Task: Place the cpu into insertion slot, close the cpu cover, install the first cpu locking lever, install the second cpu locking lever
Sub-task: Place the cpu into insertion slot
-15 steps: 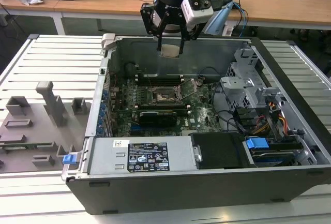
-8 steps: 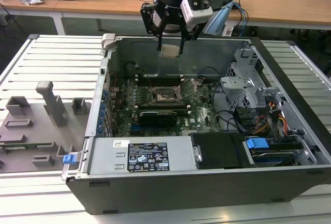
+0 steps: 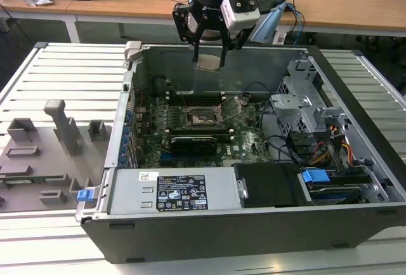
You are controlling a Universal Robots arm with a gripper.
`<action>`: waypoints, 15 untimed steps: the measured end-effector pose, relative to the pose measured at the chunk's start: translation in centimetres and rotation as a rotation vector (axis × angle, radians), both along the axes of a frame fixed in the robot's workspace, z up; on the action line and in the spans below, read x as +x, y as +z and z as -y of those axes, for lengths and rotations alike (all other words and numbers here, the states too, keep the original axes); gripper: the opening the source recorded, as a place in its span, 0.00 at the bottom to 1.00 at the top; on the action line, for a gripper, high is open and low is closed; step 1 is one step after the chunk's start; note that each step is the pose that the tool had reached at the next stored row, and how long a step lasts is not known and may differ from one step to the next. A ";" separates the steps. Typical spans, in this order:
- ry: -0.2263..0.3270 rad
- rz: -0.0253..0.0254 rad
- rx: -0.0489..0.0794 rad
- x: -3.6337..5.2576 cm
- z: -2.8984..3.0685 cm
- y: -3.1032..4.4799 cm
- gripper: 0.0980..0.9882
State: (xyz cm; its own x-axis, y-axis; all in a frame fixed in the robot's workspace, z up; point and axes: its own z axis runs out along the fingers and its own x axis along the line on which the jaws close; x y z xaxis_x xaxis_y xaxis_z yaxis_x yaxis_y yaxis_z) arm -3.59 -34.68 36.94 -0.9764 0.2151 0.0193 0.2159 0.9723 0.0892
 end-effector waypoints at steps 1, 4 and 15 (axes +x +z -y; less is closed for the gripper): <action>-0.006 0.0000 0.000 0.00 0.00 0.00 0.49; -0.025 0.0000 0.000 0.00 0.00 0.00 0.49; -0.065 0.0000 0.000 0.00 0.00 -0.01 0.49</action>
